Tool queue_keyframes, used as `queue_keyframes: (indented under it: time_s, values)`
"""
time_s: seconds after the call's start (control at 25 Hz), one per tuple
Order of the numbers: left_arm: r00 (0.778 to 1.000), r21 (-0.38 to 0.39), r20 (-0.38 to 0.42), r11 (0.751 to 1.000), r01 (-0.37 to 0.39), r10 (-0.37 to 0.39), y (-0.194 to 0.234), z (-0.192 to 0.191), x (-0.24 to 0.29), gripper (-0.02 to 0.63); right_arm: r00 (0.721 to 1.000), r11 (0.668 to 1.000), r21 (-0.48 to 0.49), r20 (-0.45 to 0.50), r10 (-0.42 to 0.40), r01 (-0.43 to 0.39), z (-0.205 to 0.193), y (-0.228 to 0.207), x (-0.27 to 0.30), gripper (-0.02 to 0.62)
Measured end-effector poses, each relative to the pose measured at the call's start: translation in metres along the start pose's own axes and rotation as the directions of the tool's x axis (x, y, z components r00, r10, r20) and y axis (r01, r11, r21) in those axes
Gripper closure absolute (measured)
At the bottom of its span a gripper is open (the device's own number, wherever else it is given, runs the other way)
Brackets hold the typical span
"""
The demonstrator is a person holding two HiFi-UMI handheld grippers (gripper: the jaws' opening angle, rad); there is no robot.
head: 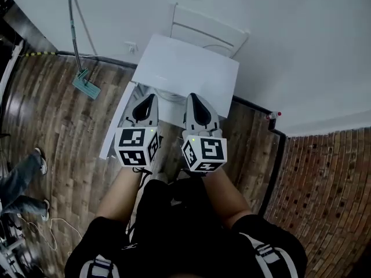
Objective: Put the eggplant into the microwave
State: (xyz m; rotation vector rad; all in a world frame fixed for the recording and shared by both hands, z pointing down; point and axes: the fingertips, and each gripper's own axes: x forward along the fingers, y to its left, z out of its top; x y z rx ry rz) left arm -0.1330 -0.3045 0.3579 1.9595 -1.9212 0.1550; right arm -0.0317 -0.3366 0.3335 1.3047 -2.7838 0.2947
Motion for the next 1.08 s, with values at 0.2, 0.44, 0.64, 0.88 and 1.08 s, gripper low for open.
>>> queue_keyframes:
  time_s: [0.2, 0.44, 0.64, 0.88, 1.08]
  values:
    - [0.998, 0.116, 0.053, 0.993, 0.01, -0.016, -0.035, 0.1, -0.056, 0.607, 1.0, 1.0, -0.02, 0.009, -0.024, 0.024, 0.096, 0.027, -0.033, 0.587]
    - [0.994, 0.118, 0.1, 0.993, 0.033, -0.045, -0.059, 0.141, -0.094, 0.607, 0.997, 0.999, -0.027, 0.071, -0.032, 0.034, 0.149, 0.041, -0.063, 0.588]
    - [0.991, 0.149, 0.107, 0.987, 0.06, -0.076, -0.071, 0.15, -0.115, 0.607, 0.994, 0.998, -0.039, 0.105, -0.04, 0.044, 0.167, 0.051, -0.084, 0.586]
    - [0.987, 0.152, 0.131, 0.985, 0.076, -0.097, -0.081, 0.163, -0.123, 0.607, 0.992, 0.998, -0.008, 0.112, -0.054, 0.055, 0.175, 0.045, -0.093, 0.587]
    - [0.984, 0.151, 0.134, 0.984, 0.094, -0.115, -0.085, 0.164, -0.123, 0.607, 0.991, 0.998, -0.013, 0.113, -0.067, 0.069, 0.174, 0.044, -0.1, 0.587]
